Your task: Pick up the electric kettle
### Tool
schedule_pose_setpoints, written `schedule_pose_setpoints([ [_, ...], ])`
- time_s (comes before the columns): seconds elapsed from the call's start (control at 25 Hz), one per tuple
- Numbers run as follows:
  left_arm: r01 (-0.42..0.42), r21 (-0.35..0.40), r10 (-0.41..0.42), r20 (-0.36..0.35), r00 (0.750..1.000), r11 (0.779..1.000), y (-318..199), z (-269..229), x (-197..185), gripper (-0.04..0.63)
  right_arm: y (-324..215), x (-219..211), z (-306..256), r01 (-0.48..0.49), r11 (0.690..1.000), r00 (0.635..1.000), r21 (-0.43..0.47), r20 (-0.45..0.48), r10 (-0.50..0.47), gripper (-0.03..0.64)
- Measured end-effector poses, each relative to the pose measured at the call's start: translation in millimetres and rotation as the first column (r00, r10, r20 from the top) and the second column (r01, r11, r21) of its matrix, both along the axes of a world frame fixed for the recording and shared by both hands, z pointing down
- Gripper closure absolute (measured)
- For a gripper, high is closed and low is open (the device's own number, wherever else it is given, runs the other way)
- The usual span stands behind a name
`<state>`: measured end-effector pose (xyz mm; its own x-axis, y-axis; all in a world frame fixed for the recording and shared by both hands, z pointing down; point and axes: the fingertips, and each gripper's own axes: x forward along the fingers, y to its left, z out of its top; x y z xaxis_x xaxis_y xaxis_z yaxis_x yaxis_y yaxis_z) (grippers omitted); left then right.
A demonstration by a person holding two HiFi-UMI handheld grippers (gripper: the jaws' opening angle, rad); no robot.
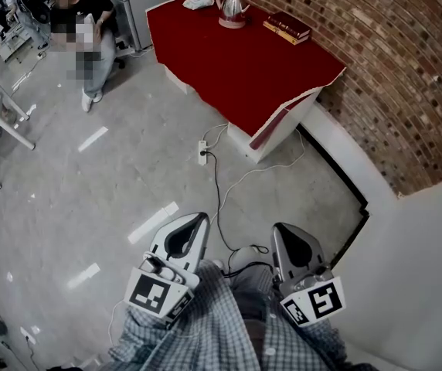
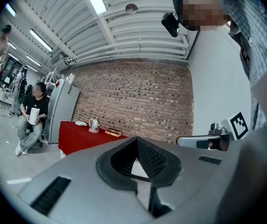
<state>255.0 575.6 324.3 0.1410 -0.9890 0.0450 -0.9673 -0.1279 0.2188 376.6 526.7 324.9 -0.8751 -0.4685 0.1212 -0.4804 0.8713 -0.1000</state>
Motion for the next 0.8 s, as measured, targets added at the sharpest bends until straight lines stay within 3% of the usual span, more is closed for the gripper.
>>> schedule_pose_setpoints([
  [0.8, 0.065, 0.032, -0.064, -0.026, 0.998, 0.997, -13, -1, -26, 0.588, -24, -15, 3, 0.017, 1.0, 1.0, -0.008, -0.005, -0.017, 0.609],
])
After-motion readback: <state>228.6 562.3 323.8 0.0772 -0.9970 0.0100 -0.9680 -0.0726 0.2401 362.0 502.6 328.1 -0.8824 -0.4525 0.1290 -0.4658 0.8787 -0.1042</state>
